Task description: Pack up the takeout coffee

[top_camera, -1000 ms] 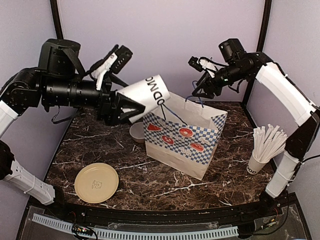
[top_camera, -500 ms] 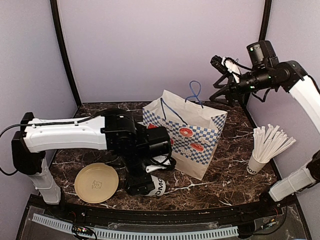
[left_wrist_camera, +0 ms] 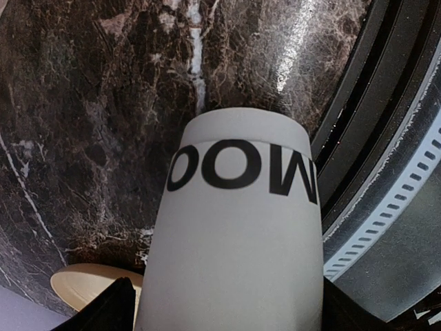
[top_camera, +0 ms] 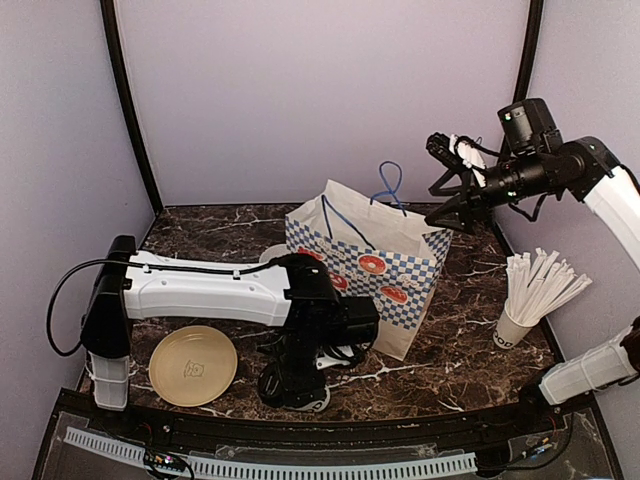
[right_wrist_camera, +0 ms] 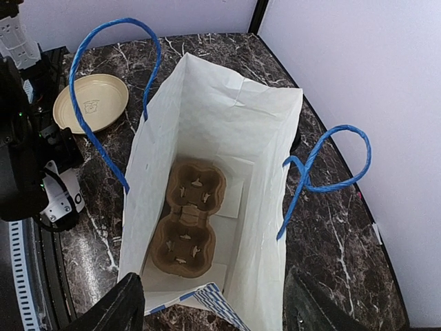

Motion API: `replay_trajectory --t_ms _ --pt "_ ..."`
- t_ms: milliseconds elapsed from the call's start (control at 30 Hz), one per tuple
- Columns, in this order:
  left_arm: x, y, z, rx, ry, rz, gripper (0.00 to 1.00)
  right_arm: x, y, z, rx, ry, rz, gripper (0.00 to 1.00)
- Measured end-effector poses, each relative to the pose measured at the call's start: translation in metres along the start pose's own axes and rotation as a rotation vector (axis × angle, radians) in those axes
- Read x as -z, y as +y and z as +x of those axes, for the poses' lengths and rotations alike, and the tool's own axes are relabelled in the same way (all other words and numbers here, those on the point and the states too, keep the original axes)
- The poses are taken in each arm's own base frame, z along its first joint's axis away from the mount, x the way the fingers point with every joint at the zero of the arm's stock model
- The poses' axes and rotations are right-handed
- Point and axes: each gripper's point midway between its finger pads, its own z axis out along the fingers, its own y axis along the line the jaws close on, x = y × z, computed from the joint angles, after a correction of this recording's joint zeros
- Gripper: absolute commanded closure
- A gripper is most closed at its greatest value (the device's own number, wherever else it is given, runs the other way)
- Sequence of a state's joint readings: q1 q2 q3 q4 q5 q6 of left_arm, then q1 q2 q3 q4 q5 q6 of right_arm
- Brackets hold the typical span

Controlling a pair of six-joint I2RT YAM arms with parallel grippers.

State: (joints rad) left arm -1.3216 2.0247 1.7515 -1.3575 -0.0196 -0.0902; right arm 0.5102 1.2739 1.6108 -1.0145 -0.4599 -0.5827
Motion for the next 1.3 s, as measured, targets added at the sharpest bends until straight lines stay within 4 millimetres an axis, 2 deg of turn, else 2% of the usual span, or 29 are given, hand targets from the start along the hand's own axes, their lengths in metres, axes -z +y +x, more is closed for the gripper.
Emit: replay_trajectory --t_ms 133,200,233,700,767,833,967,1033,1133,1200,1300 --pt "-0.011 0.0 -0.002 0.005 0.048 -0.004 0.2 -0.004 0.005 0.004 -0.002 0.001 -0.028 0.3" --pt "-0.01 0.0 -0.002 0.008 0.05 -0.005 0.04 -0.004 0.009 0.007 -0.005 0.0 -0.04 0.3" --pt "-0.01 0.0 -0.002 0.01 0.052 -0.005 0.03 -0.004 0.01 0.007 -0.006 0.0 -0.044 0.3" --pt "-0.006 0.004 -0.016 0.017 0.017 -0.037 0.01 0.002 0.02 0.008 -0.002 -0.02 -0.066 0.31" --pt "0.0 0.009 -0.021 0.024 -0.007 -0.066 0.01 0.005 0.023 0.007 -0.001 -0.023 -0.069 0.33" --pt "0.016 0.019 -0.031 0.053 -0.061 -0.125 0.01 0.01 0.028 0.006 -0.001 -0.03 -0.08 0.35" --pt "0.062 0.054 -0.042 0.196 -0.233 -0.288 0.01 0.027 0.044 -0.009 0.021 -0.078 -0.132 0.38" --pt "0.088 0.073 -0.031 0.308 -0.332 -0.343 0.01 0.032 0.063 -0.024 0.066 -0.116 -0.188 0.39" --pt "0.12 0.107 0.007 0.503 -0.475 -0.372 0.01 0.023 0.104 -0.036 0.15 -0.125 -0.31 0.37" --pt "0.137 0.132 0.043 0.655 -0.587 -0.378 0.01 0.005 0.139 -0.038 0.218 -0.093 -0.412 0.34" --pt "0.157 0.159 0.097 0.864 -0.768 -0.375 0.02 -0.031 0.185 -0.024 0.295 -0.003 -0.522 0.24"
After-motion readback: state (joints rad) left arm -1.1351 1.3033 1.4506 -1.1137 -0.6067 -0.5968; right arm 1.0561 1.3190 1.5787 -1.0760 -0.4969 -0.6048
